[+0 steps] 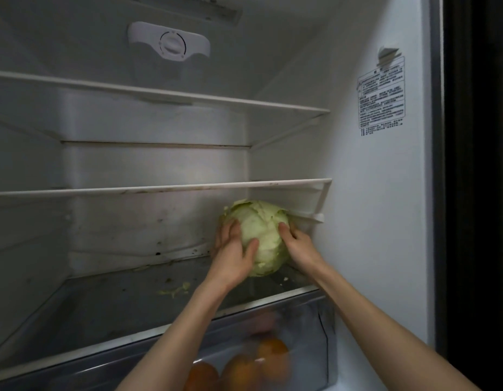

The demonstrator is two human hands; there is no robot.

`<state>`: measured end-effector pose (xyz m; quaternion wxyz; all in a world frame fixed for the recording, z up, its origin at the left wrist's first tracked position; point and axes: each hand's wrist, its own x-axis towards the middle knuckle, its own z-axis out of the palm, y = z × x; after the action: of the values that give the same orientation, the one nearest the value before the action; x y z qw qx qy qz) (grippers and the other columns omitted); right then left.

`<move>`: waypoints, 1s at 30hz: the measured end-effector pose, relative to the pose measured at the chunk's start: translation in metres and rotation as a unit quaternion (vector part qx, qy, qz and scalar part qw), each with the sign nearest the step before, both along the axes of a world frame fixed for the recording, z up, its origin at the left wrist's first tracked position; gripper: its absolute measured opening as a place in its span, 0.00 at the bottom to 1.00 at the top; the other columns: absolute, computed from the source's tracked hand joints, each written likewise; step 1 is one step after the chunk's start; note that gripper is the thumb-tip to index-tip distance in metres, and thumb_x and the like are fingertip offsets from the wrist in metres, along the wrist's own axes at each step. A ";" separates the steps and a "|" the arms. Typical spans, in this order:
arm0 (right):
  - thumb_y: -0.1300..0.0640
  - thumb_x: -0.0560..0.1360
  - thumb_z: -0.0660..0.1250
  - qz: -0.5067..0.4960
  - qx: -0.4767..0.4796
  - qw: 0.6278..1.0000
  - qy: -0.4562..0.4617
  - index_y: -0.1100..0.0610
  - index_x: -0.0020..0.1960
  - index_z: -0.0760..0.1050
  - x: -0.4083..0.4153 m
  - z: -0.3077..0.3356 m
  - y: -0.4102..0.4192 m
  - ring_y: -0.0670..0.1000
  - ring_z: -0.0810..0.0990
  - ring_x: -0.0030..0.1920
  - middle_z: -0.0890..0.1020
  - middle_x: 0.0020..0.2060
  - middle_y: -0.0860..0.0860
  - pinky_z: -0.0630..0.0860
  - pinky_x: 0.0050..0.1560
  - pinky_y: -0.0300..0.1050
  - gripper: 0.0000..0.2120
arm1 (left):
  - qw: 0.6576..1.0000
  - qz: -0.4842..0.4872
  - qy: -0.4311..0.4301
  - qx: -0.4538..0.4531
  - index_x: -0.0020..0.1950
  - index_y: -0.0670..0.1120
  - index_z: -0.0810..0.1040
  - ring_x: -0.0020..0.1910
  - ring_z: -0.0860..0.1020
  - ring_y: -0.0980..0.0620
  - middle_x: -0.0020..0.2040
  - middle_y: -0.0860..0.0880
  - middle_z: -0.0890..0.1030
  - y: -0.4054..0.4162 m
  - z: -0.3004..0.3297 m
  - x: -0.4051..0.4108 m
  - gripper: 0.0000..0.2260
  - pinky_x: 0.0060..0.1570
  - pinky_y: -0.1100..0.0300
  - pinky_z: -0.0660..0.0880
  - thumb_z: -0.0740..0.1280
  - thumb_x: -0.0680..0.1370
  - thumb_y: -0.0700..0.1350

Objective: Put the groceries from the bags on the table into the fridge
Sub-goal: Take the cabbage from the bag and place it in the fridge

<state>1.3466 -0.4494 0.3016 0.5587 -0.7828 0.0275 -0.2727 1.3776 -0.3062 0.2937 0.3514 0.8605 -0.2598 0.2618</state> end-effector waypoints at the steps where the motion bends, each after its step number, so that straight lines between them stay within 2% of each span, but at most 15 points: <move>1: 0.46 0.80 0.53 -0.021 -0.031 0.999 0.017 0.57 0.68 0.69 -0.002 0.003 -0.003 0.59 0.73 0.64 0.75 0.64 0.60 0.68 0.66 0.50 0.22 | 0.999 -0.011 -0.006 0.032 0.75 0.40 0.51 0.75 0.50 0.45 0.76 0.42 0.51 -0.001 -0.002 0.000 0.30 0.73 0.55 0.51 0.61 0.78 0.48; 4: 0.48 0.80 0.53 -0.162 -0.105 0.981 0.023 0.59 0.63 0.74 -0.010 0.000 -0.004 0.64 0.74 0.61 0.78 0.59 0.62 0.69 0.59 0.49 0.20 | 0.996 0.003 -0.060 0.065 0.75 0.43 0.53 0.74 0.53 0.45 0.76 0.45 0.53 -0.006 -0.008 -0.003 0.32 0.72 0.52 0.55 0.65 0.76 0.46; 7: 0.54 0.79 0.58 -0.204 -0.050 0.977 -0.041 0.61 0.61 0.73 -0.021 -0.014 0.006 0.62 0.75 0.59 0.79 0.57 0.61 0.69 0.56 0.48 0.15 | 0.992 0.028 -0.106 0.055 0.74 0.44 0.57 0.72 0.57 0.45 0.74 0.47 0.58 -0.007 -0.013 -0.011 0.31 0.70 0.50 0.60 0.66 0.75 0.47; 11: 0.57 0.79 0.58 -0.125 -0.040 0.991 -0.031 0.59 0.66 0.70 -0.029 -0.023 0.002 0.57 0.75 0.61 0.77 0.61 0.57 0.69 0.60 0.45 0.17 | 0.991 0.017 -0.109 0.073 0.75 0.43 0.54 0.74 0.55 0.45 0.76 0.46 0.55 -0.005 -0.017 -0.013 0.31 0.71 0.54 0.55 0.64 0.76 0.48; 15: 0.54 0.79 0.59 -0.058 -0.088 0.994 0.010 0.56 0.71 0.66 -0.035 -0.022 -0.006 0.55 0.73 0.64 0.74 0.66 0.56 0.68 0.66 0.47 0.21 | 0.992 0.007 -0.064 0.108 0.75 0.43 0.51 0.75 0.53 0.46 0.77 0.45 0.51 -0.004 -0.004 -0.017 0.31 0.72 0.54 0.55 0.62 0.78 0.47; 19: 0.54 0.78 0.61 -0.045 -0.182 0.982 -0.020 0.53 0.70 0.67 -0.051 -0.020 -0.010 0.55 0.74 0.63 0.76 0.64 0.53 0.67 0.59 0.39 0.20 | 0.986 0.016 -0.014 0.163 0.76 0.44 0.52 0.75 0.55 0.47 0.77 0.46 0.52 0.003 0.012 -0.021 0.30 0.72 0.52 0.57 0.61 0.78 0.49; 22: 0.53 0.78 0.60 -0.047 -0.278 0.958 -0.046 0.55 0.73 0.61 -0.066 -0.016 -0.011 0.56 0.70 0.66 0.71 0.67 0.55 0.66 0.62 0.41 0.24 | 0.978 0.058 0.000 0.202 0.76 0.49 0.49 0.74 0.56 0.45 0.77 0.48 0.51 0.007 0.015 -0.035 0.30 0.71 0.41 0.55 0.59 0.78 0.53; 24: 0.53 0.79 0.59 -0.041 -0.307 0.950 -0.051 0.57 0.74 0.58 -0.076 -0.015 -0.012 0.55 0.67 0.68 0.67 0.70 0.55 0.63 0.66 0.42 0.26 | 0.971 0.093 -0.011 0.220 0.76 0.51 0.48 0.74 0.54 0.45 0.77 0.49 0.51 0.009 0.012 -0.052 0.29 0.70 0.38 0.52 0.57 0.79 0.53; 30: 0.50 0.79 0.58 -0.017 -0.360 0.931 -0.062 0.56 0.75 0.53 -0.120 -0.030 -0.010 0.55 0.58 0.74 0.59 0.74 0.55 0.57 0.73 0.50 0.29 | 0.970 0.140 -0.014 0.199 0.76 0.53 0.47 0.76 0.44 0.48 0.77 0.51 0.45 0.014 -0.008 -0.123 0.28 0.70 0.38 0.45 0.56 0.80 0.53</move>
<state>1.2267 -0.4595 0.2712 0.2352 -0.9123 -0.0936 -0.3218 1.2551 -0.2924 0.2857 0.1289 0.9374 -0.1882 0.2631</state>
